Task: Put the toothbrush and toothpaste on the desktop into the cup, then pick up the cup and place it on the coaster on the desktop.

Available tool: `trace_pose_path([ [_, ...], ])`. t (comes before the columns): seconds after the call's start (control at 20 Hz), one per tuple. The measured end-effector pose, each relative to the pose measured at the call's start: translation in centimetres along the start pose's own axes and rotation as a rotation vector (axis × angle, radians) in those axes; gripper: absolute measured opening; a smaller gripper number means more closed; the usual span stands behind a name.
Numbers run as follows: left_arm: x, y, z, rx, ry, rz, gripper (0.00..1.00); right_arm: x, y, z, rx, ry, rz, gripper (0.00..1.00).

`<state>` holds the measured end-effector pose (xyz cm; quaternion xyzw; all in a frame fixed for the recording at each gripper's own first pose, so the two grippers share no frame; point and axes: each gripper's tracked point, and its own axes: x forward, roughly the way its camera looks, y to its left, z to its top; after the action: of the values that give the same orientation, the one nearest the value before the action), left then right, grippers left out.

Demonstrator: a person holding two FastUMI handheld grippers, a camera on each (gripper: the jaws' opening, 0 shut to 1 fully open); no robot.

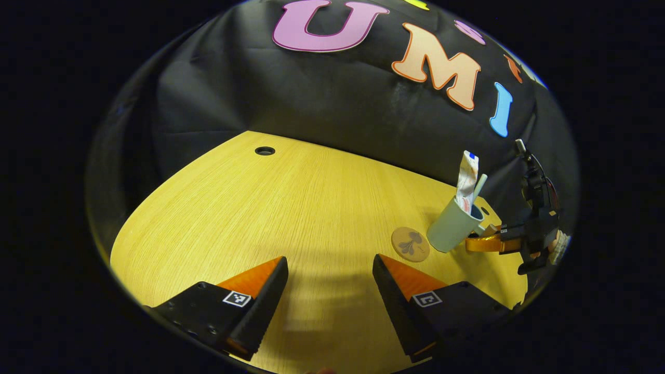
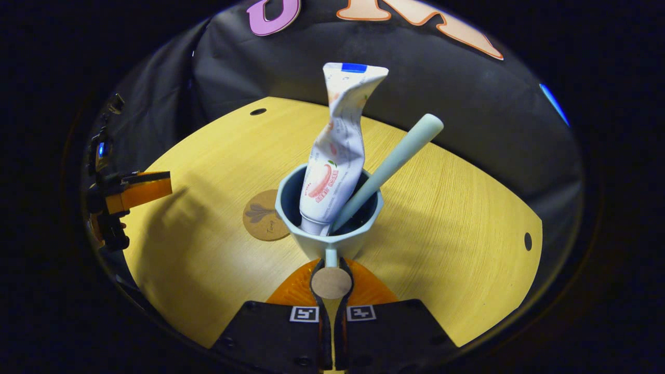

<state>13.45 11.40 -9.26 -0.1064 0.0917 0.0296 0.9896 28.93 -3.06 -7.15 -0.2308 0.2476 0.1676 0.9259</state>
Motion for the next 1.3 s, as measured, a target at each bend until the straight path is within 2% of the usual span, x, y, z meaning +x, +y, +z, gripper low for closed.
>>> trace_pose_path([
  [0.2, -0.1, 0.1, 0.2, 0.006, -0.004, 0.005, 0.96, -0.1, -0.6, 0.2, -0.045, -0.053, -0.003, 0.05],
  [0.6, -0.1, 0.0, -0.4, 0.009, 0.008, 0.011, 0.96, -0.7, 0.0, 0.4, 0.011, -0.114, 0.022, 0.05],
  [0.8, 0.0, -0.2, -0.7, 0.008, 0.017, 0.005, 0.96, -0.6, 0.3, 0.4, 0.048, -0.103, 0.037, 0.05],
  [1.05, 0.0, -0.8, -0.6, 0.015, 0.016, -0.005, 0.96, -0.7, 0.0, 0.5, 0.024, -0.085, 0.029, 0.05],
  [1.2, 0.1, -1.2, -0.4, 0.014, 0.013, -0.009, 0.96, -0.4, 0.2, 0.1, 0.019, -0.060, 0.029, 0.08],
  [1.3, -0.1, -1.2, -0.6, 0.013, 0.016, -0.010, 0.96, 0.0, 0.3, -0.2, 0.022, -0.024, 0.034, 0.17],
])
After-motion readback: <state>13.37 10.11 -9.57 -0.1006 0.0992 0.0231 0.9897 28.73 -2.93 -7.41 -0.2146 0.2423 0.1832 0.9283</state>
